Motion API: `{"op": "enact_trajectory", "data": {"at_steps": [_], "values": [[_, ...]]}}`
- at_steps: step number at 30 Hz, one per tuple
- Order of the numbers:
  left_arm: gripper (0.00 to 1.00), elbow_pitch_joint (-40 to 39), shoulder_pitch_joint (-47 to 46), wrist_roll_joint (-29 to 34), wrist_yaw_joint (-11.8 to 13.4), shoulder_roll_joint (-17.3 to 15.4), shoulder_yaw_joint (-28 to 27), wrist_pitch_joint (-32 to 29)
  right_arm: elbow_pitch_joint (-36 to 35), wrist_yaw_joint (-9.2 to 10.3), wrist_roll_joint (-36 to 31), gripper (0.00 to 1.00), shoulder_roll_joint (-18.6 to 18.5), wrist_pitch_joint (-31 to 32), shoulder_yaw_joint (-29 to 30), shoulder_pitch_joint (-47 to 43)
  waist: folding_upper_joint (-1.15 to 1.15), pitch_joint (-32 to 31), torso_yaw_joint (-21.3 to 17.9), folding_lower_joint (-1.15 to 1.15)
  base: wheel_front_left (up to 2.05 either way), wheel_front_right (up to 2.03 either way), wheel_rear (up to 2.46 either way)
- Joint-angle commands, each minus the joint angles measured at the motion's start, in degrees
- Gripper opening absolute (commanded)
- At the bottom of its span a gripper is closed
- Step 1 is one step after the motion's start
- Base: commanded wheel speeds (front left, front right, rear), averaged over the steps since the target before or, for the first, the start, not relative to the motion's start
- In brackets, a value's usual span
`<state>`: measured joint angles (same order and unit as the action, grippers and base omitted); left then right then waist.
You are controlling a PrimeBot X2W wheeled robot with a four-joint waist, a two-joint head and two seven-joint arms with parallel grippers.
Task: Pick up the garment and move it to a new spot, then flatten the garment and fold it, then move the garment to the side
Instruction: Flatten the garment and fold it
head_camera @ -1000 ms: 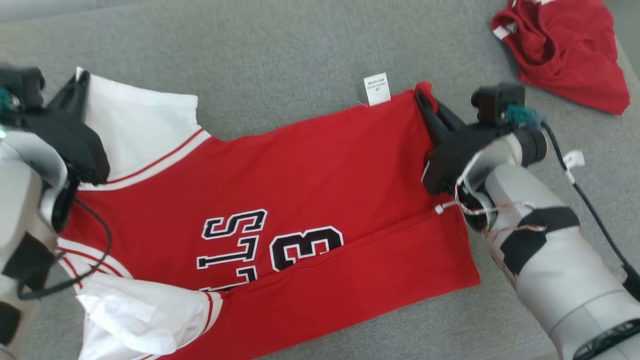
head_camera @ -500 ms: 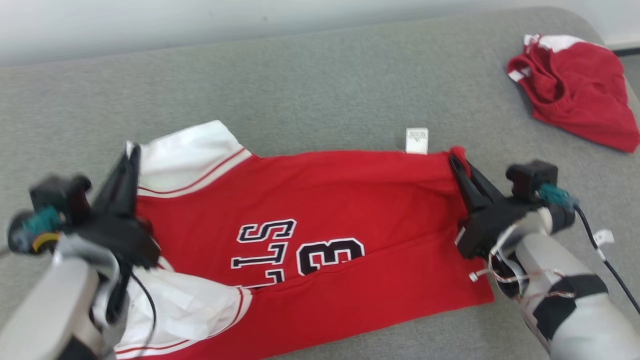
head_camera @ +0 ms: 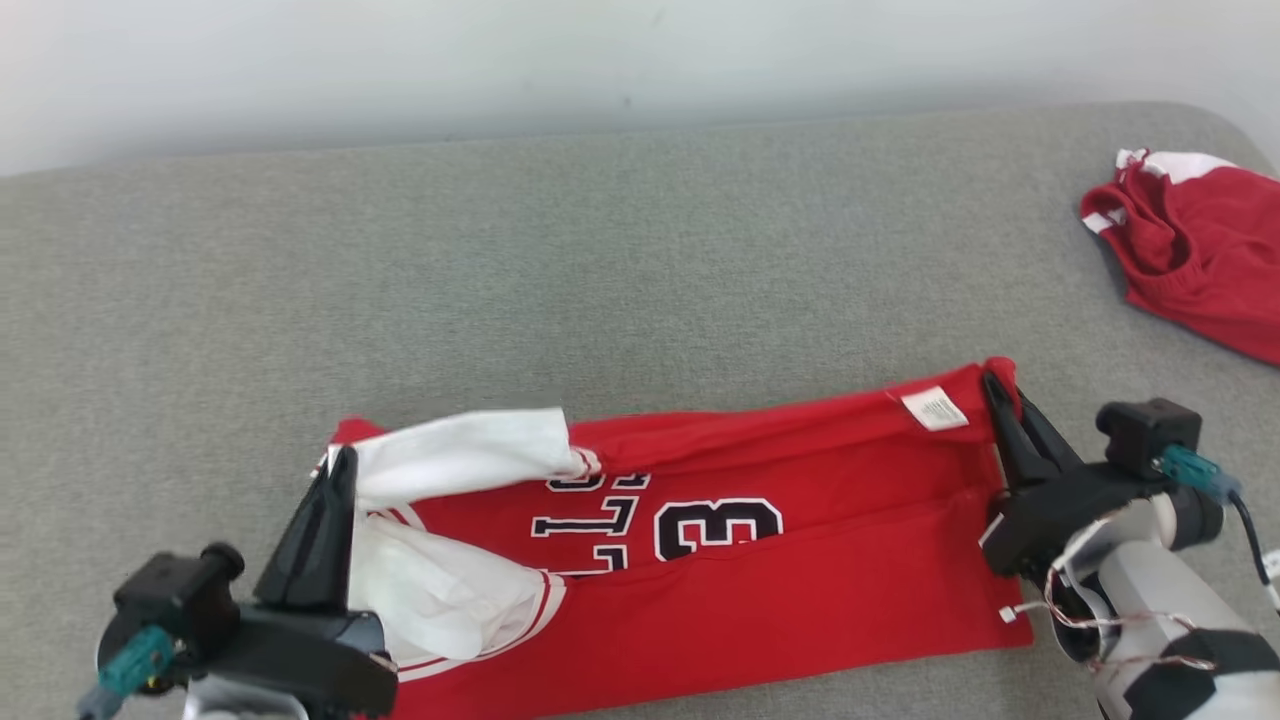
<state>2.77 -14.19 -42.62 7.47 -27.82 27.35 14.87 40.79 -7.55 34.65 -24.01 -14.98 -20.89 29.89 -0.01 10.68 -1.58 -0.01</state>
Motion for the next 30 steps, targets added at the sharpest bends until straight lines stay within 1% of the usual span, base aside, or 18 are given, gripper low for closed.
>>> {"op": "enact_trajectory", "data": {"at_steps": [1, 5, 6, 12, 14, 15, 16, 17, 20, 26, 30], "values": [[0.00, -0.8, 1.6, -0.4, 0.7, 0.6, -0.5, 0.3, -0.9, 0.16, -0.7, 0.00, -0.2, -0.2, 1.0, -1.8, 0.01, -0.7, 0.7, 0.01, 0.00, 0.00, 0.00], [0.00, -1.1, 5.3, -0.6, 1.4, 1.5, -1.3, 0.4, -4.5, 0.16, -1.2, 0.00, 0.0, -0.2, 3.3, -5.5, 0.01, -1.1, 1.1, 0.01, 0.00, 0.00, 0.00], [0.00, -1.1, 5.3, -0.6, 1.4, 1.5, -1.3, 0.4, -4.5, 0.16, -1.2, 0.00, 0.0, -0.2, 3.3, -5.5, 0.01, -1.1, 1.1, 0.01, 0.00, 0.00, 0.00], [0.00, 0.6, 9.5, -0.5, 0.1, 4.5, -3.3, 0.3, -7.9, 0.16, -1.7, 0.00, 0.4, -0.2, 6.5, -11.1, 0.01, -1.9, 1.1, 0.01, 0.00, 0.00, 0.00], [0.00, 2.1, 10.5, 0.0, 0.0, 5.3, -3.9, 0.3, -8.2, 0.16, -1.1, 0.00, 0.7, -0.2, 6.7, -12.6, 0.01, -2.2, 1.1, 0.01, 0.00, 0.00, 0.00], [0.36, 2.6, 10.6, 0.9, -0.1, 5.6, -4.3, 0.3, -8.5, 0.16, -1.0, 0.46, 0.7, -0.2, 6.9, -13.1, 0.01, -2.4, 1.0, 0.01, 0.00, 0.00, 0.00], [0.94, 2.9, 10.6, 1.4, -0.3, 6.3, -5.0, 0.3, -9.0, 0.16, -0.6, 1.00, 0.9, -0.2, 7.0, -13.5, 0.01, -2.5, 1.0, 0.01, 0.00, 0.00, 0.00], [1.00, 3.2, 11.0, 2.0, -0.6, 7.0, -5.5, 0.3, -9.4, 0.16, -0.5, 1.00, 0.9, -0.2, 7.0, -14.0, 0.01, -2.6, 0.9, 0.01, 0.00, 0.00, 0.00], [1.00, 3.6, 12.1, 4.0, -1.3, 8.4, -7.5, 0.3, -11.3, 0.16, -0.2, 1.00, 0.7, -0.2, 7.3, -15.3, 0.01, -3.1, 0.8, 0.01, 0.00, 0.00, 0.00], [1.00, 2.4, 14.0, 10.1, -2.1, 11.4, -13.7, 0.3, -15.7, 0.16, -0.1, 1.00, -0.4, -0.3, 7.6, -17.8, 0.01, -4.3, 0.6, 0.01, 0.00, 0.00, 0.00], [1.00, 0.9, 15.5, 15.5, -2.2, 13.4, -18.6, 0.3, -14.9, 0.16, -1.1, 1.00, -0.7, 1.1, 8.3, -18.4, 0.01, -5.7, 0.8, 0.01, 0.00, 0.00, 0.00]]}}
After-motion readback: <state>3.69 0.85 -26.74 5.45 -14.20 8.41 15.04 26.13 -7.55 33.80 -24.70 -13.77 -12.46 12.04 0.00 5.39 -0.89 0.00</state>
